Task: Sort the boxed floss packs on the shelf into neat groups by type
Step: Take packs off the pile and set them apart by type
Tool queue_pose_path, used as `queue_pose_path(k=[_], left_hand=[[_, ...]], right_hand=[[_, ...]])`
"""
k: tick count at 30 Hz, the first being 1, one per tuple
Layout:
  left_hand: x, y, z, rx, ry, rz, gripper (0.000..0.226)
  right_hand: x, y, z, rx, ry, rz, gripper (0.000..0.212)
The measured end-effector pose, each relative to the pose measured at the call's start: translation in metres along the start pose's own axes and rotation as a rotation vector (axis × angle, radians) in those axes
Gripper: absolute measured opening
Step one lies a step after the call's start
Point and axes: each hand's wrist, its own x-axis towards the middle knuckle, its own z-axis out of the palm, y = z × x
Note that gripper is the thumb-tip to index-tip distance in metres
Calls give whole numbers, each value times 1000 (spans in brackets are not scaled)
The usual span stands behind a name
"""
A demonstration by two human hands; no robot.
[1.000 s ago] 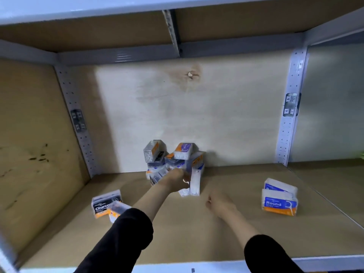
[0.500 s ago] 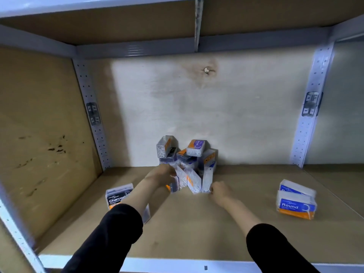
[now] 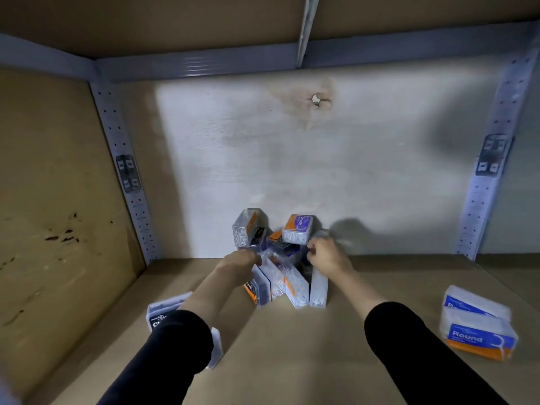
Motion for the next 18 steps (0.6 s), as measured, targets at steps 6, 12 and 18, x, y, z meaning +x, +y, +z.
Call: queue_pose_path(k=[6,12,18], left_hand=[[20,-15,14,113,-140,164,49],[31,-21,22,184,-127,256,48],[34,-23,27,183,-100,276,45]], right_hand=[[53,-8,2,-82,17,-85,36],[76,-6,19,-253,-66,-190,48],[68,-5,20,-352,-72,-253,59]])
